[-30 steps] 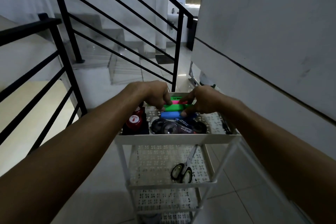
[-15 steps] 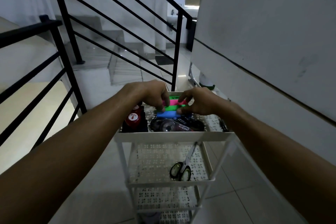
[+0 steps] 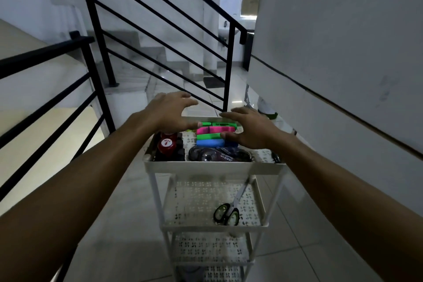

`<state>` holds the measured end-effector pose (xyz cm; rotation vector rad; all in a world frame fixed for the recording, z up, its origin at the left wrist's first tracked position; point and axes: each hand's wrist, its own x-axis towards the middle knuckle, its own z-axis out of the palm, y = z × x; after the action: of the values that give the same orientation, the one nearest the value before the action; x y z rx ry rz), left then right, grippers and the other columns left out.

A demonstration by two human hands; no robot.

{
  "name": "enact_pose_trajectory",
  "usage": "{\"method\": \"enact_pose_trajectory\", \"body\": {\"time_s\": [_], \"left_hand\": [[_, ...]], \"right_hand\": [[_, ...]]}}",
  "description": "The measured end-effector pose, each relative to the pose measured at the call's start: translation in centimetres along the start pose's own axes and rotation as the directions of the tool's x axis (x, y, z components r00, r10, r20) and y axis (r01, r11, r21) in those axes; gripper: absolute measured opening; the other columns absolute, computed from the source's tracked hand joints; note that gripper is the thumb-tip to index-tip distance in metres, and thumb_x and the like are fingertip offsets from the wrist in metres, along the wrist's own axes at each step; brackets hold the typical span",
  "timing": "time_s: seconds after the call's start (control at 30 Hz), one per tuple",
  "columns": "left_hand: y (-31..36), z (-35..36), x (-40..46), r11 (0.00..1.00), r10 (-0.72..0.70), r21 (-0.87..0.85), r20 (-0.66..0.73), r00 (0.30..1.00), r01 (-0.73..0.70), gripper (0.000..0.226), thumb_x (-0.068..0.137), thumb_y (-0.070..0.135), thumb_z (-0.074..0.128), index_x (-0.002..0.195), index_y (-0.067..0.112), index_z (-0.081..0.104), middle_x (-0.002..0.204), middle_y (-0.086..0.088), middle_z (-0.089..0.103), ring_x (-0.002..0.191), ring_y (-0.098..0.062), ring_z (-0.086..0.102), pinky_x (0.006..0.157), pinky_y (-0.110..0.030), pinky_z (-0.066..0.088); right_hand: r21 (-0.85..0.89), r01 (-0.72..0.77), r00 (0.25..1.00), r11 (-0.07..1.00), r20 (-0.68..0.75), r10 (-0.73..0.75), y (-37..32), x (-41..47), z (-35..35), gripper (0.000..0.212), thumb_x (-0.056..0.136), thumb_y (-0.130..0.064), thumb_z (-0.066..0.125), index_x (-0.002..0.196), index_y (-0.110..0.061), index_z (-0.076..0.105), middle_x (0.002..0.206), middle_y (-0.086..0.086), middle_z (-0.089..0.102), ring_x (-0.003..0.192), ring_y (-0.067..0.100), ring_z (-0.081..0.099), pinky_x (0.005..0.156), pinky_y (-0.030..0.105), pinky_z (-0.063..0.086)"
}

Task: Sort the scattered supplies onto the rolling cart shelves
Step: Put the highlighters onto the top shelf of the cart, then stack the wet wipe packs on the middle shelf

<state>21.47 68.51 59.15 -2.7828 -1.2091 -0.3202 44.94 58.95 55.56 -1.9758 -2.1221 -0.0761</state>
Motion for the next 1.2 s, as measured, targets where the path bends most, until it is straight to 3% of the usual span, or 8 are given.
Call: {"method": "enact_pose_trajectory", "body": {"time_s": [0.1,0.33,0.6,0.8,1.03,1.2], "left_hand": [[0.8,0.0,-1.7,1.0,-0.012,0.026,-0.122,0.992,0.016,0.083,0.076,0.081,0.044,0.144,0.033,0.037,0.156,0.0,0.029,0.143,-0.021,0.025,0.114,-0.051,0.019],[4.4,-1.6,-5.7,0.994,0.013,0.101,-0.384,0.923,0.028,0.08,0.081,0.075,0.042,0.145,0.028,0.037,0.156,-0.003,0.029,0.144,-0.022,0.023,0.116,-0.049,0.016],[8.1,-2.2,-13.9,0.991,0.037,0.13,-0.464,0.885,0.027,0.084,0.081,0.074,0.037,0.149,0.024,0.03,0.158,-0.008,0.024,0.148,-0.026,0.013,0.119,-0.051,0.01],[12.7,4.0,-27.3,0.986,0.086,0.164,-0.555,0.827,0.008,0.082,0.084,0.069,0.039,0.151,0.023,0.025,0.161,-0.009,0.016,0.149,-0.026,0.006,0.118,-0.054,0.01],[17.1,10.9,-40.8,0.988,0.057,0.157,-0.458,0.887,0.017,0.082,0.083,0.066,0.039,0.152,0.024,0.024,0.161,-0.008,0.015,0.149,-0.025,0.005,0.119,-0.051,0.006],[18.0,15.5,-44.5,0.993,0.02,0.115,-0.363,0.932,0.023,0.083,0.082,0.066,0.04,0.152,0.025,0.022,0.162,-0.005,0.009,0.15,-0.023,0.001,0.119,-0.051,0.007]], "right_hand": [[-0.041,-0.008,0.999,0.999,-0.053,0.005,0.0,-0.5,0.1,0.072,0.084,-0.073,0.047,0.146,-0.047,0.024,0.158,0.001,0.025,0.144,0.028,0.02,0.113,0.056,0.019],[-0.084,-0.001,0.983,0.996,-0.183,-0.015,-0.7,-2.9,-0.7,0.075,0.083,-0.079,0.038,0.148,-0.049,0.017,0.16,-0.001,0.021,0.147,0.025,0.014,0.115,0.051,0.012],[-0.071,-0.025,0.93,0.997,-0.366,-0.003,-4.6,-11.2,-1.2,0.071,0.087,-0.071,0.043,0.149,-0.045,0.021,0.16,0.001,0.021,0.147,0.024,0.012,0.116,0.046,0.008],[-0.087,-0.021,0.845,0.996,-0.534,-0.029,-9.9,-24.8,5.0,0.066,0.089,-0.065,0.043,0.149,-0.043,0.025,0.159,0.0,0.023,0.147,0.022,0.014,0.116,0.044,0.012],[-0.159,-0.081,0.931,0.984,-0.364,0.018,-13.3,-39.0,13.1,0.074,0.087,-0.071,0.039,0.15,-0.047,0.007,0.162,0.001,0.012,0.148,0.022,0.005,0.118,0.046,0.003],[-0.128,-0.116,0.96,0.985,-0.268,0.078,-13.2,-43.3,18.3,0.077,0.085,-0.072,0.039,0.149,-0.05,0.003,0.162,0.0,0.013,0.148,0.022,0.006,0.117,0.044,0.001]]}}
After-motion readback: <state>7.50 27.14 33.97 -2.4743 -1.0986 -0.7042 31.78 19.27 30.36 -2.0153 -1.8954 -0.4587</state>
